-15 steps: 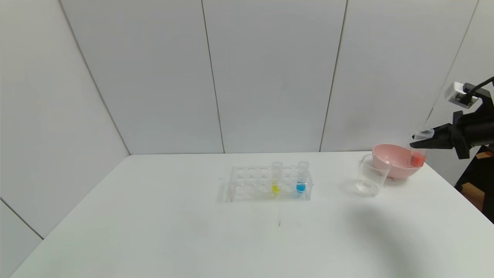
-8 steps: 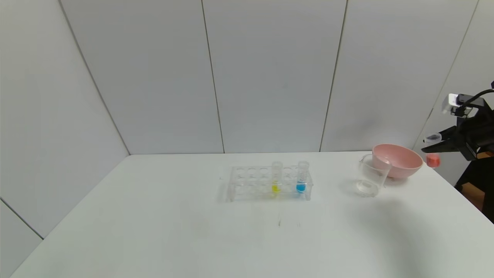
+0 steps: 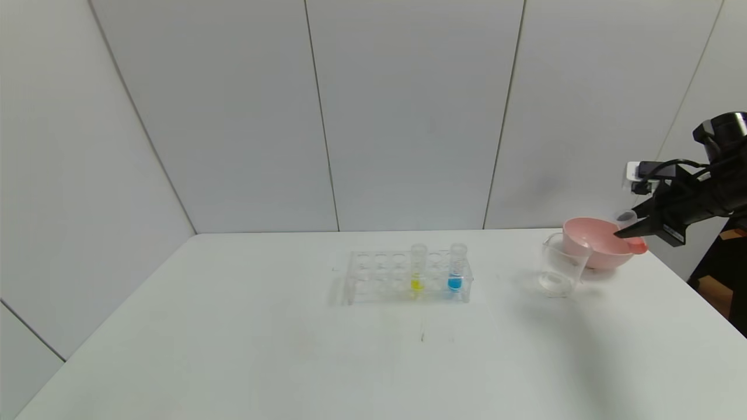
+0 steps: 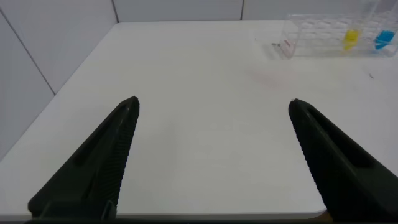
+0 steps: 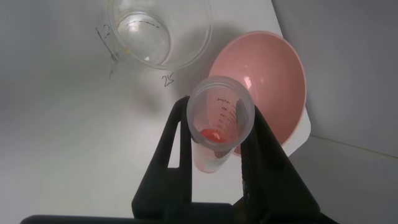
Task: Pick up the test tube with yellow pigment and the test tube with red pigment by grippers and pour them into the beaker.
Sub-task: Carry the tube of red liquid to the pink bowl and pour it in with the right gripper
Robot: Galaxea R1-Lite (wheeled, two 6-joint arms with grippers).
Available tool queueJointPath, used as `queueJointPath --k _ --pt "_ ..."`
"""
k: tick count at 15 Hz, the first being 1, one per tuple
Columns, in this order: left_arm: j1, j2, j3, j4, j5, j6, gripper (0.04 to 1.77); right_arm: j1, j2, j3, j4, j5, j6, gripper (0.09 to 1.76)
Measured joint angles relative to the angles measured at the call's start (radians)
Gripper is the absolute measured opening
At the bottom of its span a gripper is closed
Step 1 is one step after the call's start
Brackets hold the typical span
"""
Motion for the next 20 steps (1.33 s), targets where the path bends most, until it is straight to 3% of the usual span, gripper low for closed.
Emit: queueJointPath --k 5,20 --pt "0.0 0.0 0.0 0.0 0.0 0.0 1.72 0.09 0.003 0.0 -0.003 -0.178 0.105 0.51" --pt "0.0 0.0 0.0 0.0 0.0 0.0 1.72 0.164 0.004 0.0 -0.005 -0.363 0.095 0.51"
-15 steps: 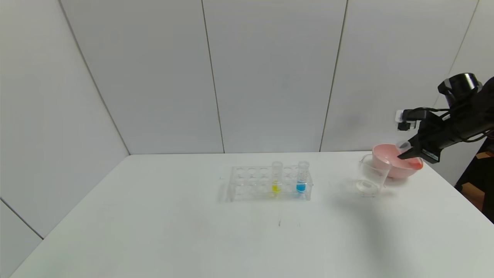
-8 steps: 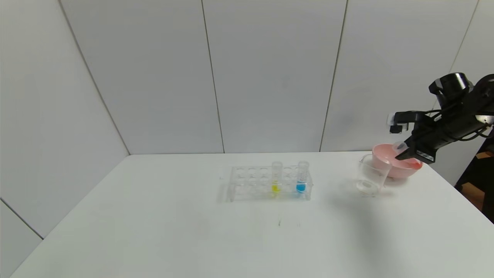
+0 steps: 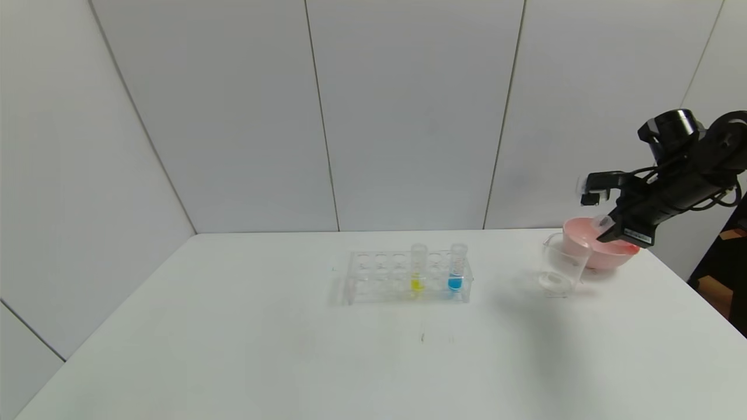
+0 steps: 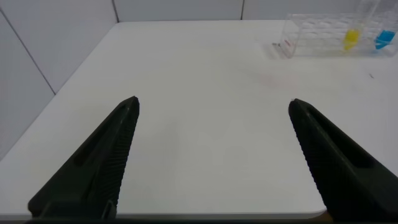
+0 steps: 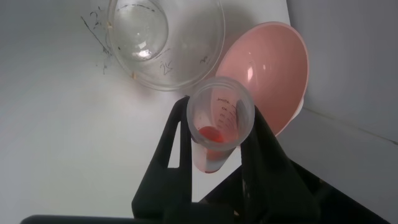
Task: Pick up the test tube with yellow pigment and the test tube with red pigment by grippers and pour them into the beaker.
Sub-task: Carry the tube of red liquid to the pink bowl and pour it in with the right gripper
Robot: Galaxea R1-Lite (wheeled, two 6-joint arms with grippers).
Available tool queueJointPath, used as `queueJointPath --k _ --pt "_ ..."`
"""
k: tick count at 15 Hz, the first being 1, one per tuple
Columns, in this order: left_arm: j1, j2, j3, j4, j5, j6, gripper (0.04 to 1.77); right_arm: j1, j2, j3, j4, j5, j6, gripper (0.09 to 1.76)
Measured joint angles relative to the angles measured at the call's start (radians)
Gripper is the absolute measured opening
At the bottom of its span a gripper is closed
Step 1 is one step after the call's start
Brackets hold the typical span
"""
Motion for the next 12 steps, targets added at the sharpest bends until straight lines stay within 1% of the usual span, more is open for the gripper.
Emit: queueJointPath --k 3,6,12 --pt "0.0 0.0 0.0 0.0 0.0 0.0 1.72 0.012 0.007 0.0 0.001 -0.021 0.004 0.51" --pt "0.0 0.0 0.0 0.0 0.0 0.0 1.72 0.033 0.014 0.0 -0.016 -0.095 0.009 0.51" --pt "0.0 0.0 0.0 0.0 0.0 0.0 1.72 0.071 0.02 0.0 -0.03 -0.141 0.001 0.51"
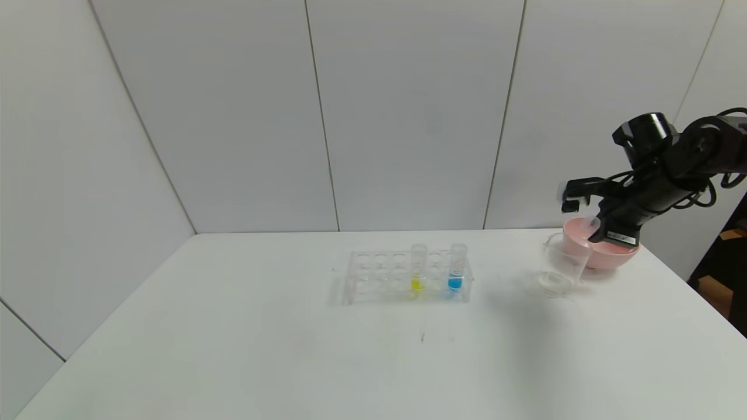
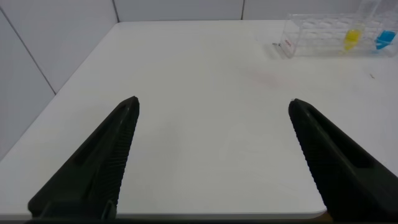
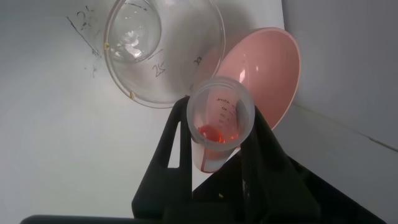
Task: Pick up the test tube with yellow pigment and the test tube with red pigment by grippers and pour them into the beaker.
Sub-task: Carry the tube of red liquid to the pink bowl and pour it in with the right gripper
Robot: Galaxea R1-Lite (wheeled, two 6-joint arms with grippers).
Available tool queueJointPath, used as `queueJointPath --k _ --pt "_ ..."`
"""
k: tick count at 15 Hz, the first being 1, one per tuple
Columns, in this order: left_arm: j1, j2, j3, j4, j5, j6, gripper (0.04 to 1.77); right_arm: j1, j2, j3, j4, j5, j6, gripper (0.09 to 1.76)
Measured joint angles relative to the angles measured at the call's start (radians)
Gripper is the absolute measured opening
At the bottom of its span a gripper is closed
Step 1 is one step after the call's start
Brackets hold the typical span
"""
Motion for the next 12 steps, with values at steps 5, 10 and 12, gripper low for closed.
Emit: queueJointPath --k 5,10,12 --pt "0.0 0.0 0.0 0.0 0.0 0.0 1.72 0.009 -0.001 0.0 0.009 -0.053 -0.01 0.51" --pt "0.0 0.0 0.0 0.0 0.0 0.0 1.72 0.022 0.0 0.0 0.009 -0.094 -0.012 0.51" --pt "0.0 0.0 0.0 0.0 0.0 0.0 1.72 0.024 0.0 0.0 0.01 -0.096 -0.012 0.51"
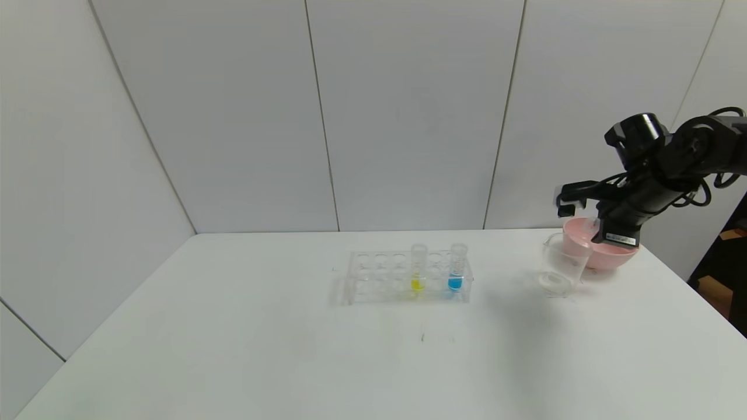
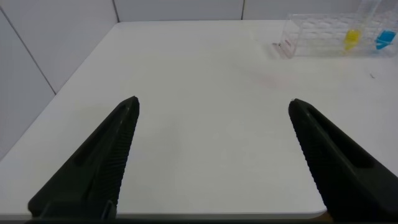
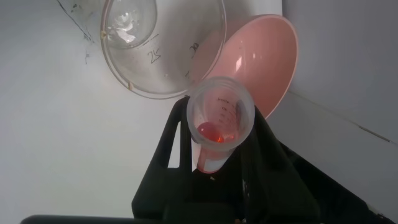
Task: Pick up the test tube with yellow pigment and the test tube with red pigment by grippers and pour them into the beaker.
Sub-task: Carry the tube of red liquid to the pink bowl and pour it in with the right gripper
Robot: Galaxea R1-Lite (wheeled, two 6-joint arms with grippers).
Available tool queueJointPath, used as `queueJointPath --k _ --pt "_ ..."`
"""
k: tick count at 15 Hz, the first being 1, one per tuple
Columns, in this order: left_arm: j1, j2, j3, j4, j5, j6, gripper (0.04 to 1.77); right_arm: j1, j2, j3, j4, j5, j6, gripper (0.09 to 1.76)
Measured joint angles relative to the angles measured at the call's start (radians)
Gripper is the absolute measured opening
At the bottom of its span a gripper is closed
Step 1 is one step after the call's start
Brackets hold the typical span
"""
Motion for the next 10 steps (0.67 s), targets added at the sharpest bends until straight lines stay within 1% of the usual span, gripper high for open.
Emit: queueJointPath --k 3,6,8,10 --pt "0.0 0.0 0.0 0.0 0.0 0.0 1.72 0.004 0.0 0.0 -0.005 -0.051 -0.002 0.51" --pt "0.0 0.0 0.0 0.0 0.0 0.0 1.72 0.018 0.0 0.0 -0.009 -0.066 -0.001 0.51" --pt "0.0 0.0 0.0 0.0 0.0 0.0 1.72 0.031 0.0 0.0 -0.01 -0.124 -0.004 0.51" --pt "0.0 0.0 0.0 0.0 0.0 0.0 1.72 0.041 0.0 0.0 -0.01 -0.135 -0.009 0.51"
